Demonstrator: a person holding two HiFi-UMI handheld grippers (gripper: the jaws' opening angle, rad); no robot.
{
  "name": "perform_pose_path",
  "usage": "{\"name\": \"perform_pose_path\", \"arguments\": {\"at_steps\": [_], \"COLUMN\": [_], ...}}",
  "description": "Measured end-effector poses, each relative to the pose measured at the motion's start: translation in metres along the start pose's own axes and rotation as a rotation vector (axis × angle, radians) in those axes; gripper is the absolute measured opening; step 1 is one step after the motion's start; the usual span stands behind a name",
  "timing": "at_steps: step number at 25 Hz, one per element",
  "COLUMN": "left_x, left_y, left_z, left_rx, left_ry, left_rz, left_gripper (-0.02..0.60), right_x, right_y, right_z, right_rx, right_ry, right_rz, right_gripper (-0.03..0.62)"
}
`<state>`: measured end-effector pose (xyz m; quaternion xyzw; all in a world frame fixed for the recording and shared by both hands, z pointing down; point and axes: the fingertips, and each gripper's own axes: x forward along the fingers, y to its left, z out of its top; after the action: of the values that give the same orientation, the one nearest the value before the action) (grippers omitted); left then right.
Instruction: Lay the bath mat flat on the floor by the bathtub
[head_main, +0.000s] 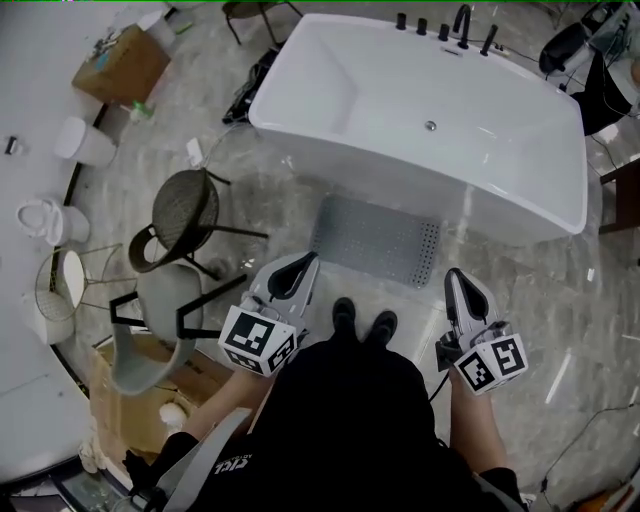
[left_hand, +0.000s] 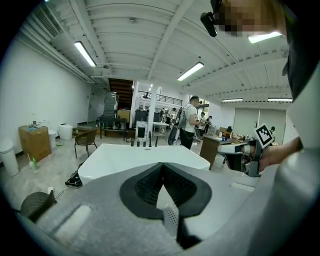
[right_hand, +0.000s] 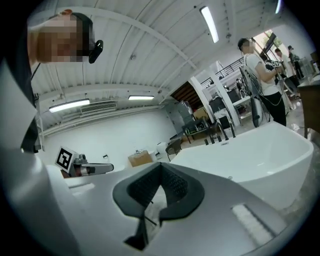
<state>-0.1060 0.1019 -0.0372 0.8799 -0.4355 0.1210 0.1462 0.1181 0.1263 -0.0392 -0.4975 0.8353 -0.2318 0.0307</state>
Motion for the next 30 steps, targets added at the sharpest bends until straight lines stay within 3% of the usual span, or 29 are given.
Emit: {"name": "perform_pose_path", "arguments": {"at_steps": [6, 12, 17, 21, 30], "left_x": [-0.004, -0.005, -0.003, 0.001, 0.009], "left_y": [-0.014, -0.024, -0.030, -0.036, -0.030], "left_z": [0.039, 0.072, 0.108, 0.125, 0.149], "left_rx": [0.055, 0.080, 0.167, 0.178, 0.176], "left_ry": [-0.062, -0.132, -0.194, -0.214, -0.242], "left_rz": [-0.025, -0.082, -0.106, -0.134, -0.091], "left_gripper": [0.006, 0.006, 0.006, 0.006, 0.006], "right_x": [-0.010, -0.007, -0.008, -0.004, 0.001], "right_y": [0.041, 0.067, 0.072, 0.077, 0.064], "right_z": [0.037, 0.063, 0.094, 0.110, 0.117], "right_rx": [-0.149, -0.188, -0.188, -0.174, -0.152], "right_ry": [-0.044, -0.077, -0.134, -0.165, -0.160], "right_rz": [0.019, 0.056, 0.056, 0.078, 0.092], "right_gripper": [0.000, 0.000, 0.000, 0.000, 0.000]}}
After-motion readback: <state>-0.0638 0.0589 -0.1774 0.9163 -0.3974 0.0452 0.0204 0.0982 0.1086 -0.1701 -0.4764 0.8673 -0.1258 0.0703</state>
